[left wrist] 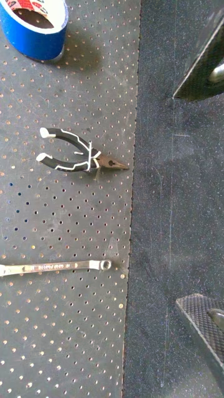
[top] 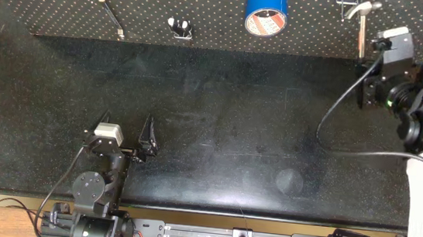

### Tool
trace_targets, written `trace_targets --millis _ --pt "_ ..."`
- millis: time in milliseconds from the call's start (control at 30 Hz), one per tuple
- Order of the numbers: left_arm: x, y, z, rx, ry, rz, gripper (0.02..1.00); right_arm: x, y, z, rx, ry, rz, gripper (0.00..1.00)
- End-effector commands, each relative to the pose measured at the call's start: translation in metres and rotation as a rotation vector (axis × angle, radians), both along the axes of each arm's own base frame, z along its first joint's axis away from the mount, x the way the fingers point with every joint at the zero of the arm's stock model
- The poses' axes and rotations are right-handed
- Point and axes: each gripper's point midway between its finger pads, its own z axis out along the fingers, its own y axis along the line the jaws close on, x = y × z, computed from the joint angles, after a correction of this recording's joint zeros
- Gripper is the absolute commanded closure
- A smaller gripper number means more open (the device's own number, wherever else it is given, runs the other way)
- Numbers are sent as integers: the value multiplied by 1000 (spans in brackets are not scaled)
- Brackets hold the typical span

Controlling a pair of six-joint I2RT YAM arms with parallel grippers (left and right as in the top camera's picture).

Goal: Place Tools Onto Pegboard

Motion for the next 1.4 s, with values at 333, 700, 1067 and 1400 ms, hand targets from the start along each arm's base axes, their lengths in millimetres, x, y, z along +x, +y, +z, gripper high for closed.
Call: trace_targets --millis 333,700,1067,1400 --pt "0 -1 -1 9 0 -4 23 42 4 -46 24 71 20 923" --pt "0 -1 -1 9 0 -4 23 57 8 -74 10 117 25 9" --pt "0 -1 -1 9 0 -4 23 -32 31 -99 -37 -277 68 12" --pt "0 -1 -1 9 0 -4 20 -74 22 -66 100 -650 -95 14"
